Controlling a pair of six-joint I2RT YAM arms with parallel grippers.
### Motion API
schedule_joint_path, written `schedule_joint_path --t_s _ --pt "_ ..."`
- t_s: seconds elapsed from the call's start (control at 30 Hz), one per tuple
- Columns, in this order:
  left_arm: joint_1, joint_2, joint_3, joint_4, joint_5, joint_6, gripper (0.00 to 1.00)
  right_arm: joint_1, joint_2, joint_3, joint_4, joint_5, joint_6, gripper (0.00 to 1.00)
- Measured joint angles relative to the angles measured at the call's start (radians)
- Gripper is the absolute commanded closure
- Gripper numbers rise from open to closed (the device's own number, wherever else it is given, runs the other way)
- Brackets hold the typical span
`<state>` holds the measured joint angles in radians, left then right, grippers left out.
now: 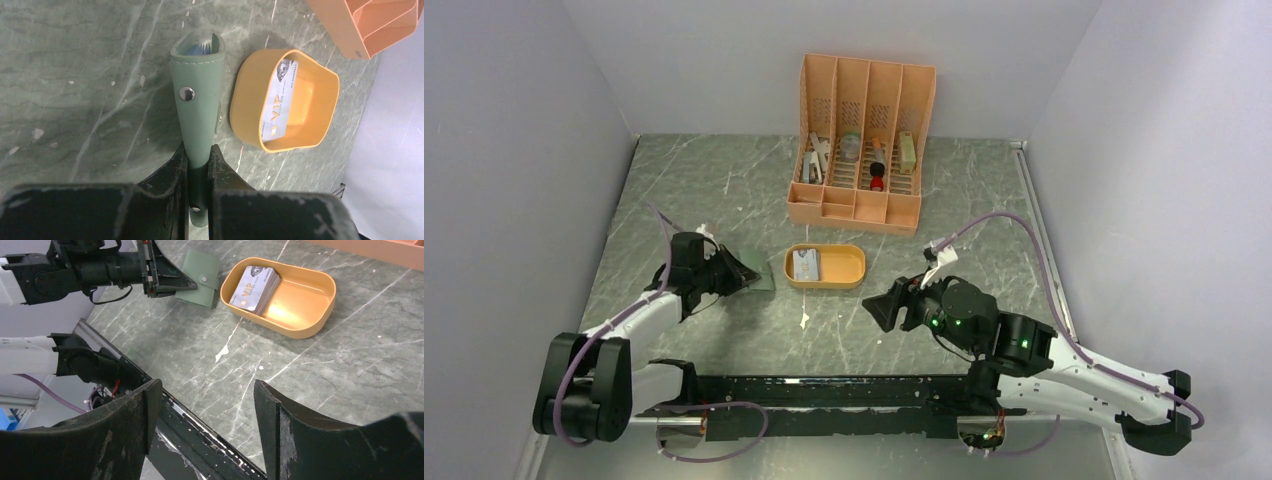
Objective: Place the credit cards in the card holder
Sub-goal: Place the card holder at the center of the board.
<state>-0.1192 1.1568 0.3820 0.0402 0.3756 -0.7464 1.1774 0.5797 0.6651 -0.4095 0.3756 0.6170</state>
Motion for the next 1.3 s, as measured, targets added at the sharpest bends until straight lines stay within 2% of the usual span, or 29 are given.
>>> schedule_joint_path --t_s 0.27,0.5,1.3 --pt "0.000 0.057 -0.006 0.054 0.015 -0.025 0.95 0.000 0.002 0.000 0.000 -0.005 0.008 0.30" --pt "0.000 0.066 -0.005 0.051 0.010 -0.022 0.80 0.000 0.017 0.000 0.001 -0.008 0.008 0.30" --pt "0.000 0.049 0.019 -0.068 -0.084 0.011 0.69 0.000 0.029 -0.001 0.008 -0.010 0.008 0.30"
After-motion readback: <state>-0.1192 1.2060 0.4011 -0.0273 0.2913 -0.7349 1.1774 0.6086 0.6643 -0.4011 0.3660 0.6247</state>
